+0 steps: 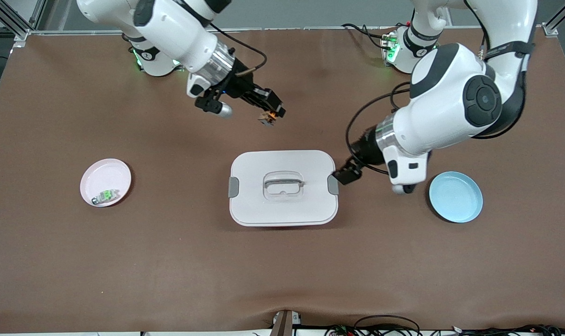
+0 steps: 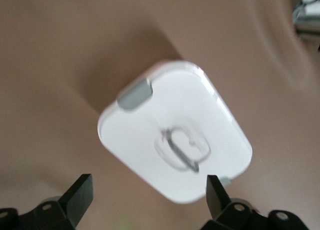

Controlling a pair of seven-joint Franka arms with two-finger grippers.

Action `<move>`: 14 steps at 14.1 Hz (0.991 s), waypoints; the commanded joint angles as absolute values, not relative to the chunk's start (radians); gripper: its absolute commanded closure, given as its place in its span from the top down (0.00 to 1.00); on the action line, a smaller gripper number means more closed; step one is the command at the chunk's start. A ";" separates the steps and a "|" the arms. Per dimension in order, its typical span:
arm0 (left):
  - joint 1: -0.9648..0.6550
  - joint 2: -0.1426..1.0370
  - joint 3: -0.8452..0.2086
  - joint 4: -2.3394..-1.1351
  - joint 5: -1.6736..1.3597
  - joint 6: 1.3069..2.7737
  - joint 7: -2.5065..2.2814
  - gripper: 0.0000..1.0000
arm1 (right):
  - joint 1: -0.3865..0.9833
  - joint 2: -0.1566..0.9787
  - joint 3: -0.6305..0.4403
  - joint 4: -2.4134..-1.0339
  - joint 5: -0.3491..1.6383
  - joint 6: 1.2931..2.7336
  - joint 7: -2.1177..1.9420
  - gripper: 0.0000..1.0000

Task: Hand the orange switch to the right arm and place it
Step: 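Pull the switch away with the right gripper while the left gripper releases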

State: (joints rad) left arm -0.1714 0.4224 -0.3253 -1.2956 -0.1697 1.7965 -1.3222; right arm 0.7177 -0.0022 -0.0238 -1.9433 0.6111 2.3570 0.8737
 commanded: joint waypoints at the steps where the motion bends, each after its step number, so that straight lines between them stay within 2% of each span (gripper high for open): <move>1: -0.132 0.387 -0.304 -1.307 -0.030 1.784 -1.185 1.00 | 0.642 -0.095 -0.014 -1.977 0.537 2.196 0.767 0.01; 3: -0.072 0.387 -0.304 -1.307 0.012 1.782 -1.050 1.00 | 0.576 -0.141 -0.012 -1.971 0.413 2.032 0.647 0.01; 7: 0.023 0.387 -0.302 -1.310 0.096 1.779 -0.742 1.00 | 0.399 -0.212 -0.014 -1.970 0.329 1.791 0.279 0.03; 10: 0.058 0.351 -0.305 -1.310 0.176 1.731 -0.596 1.00 | 0.303 -0.238 -0.014 -1.965 0.169 1.708 -0.017 0.03; 14: 0.101 0.286 -0.311 -1.310 0.166 1.632 -0.457 1.00 | 0.172 -0.235 -0.012 -1.963 0.039 1.700 -0.383 0.03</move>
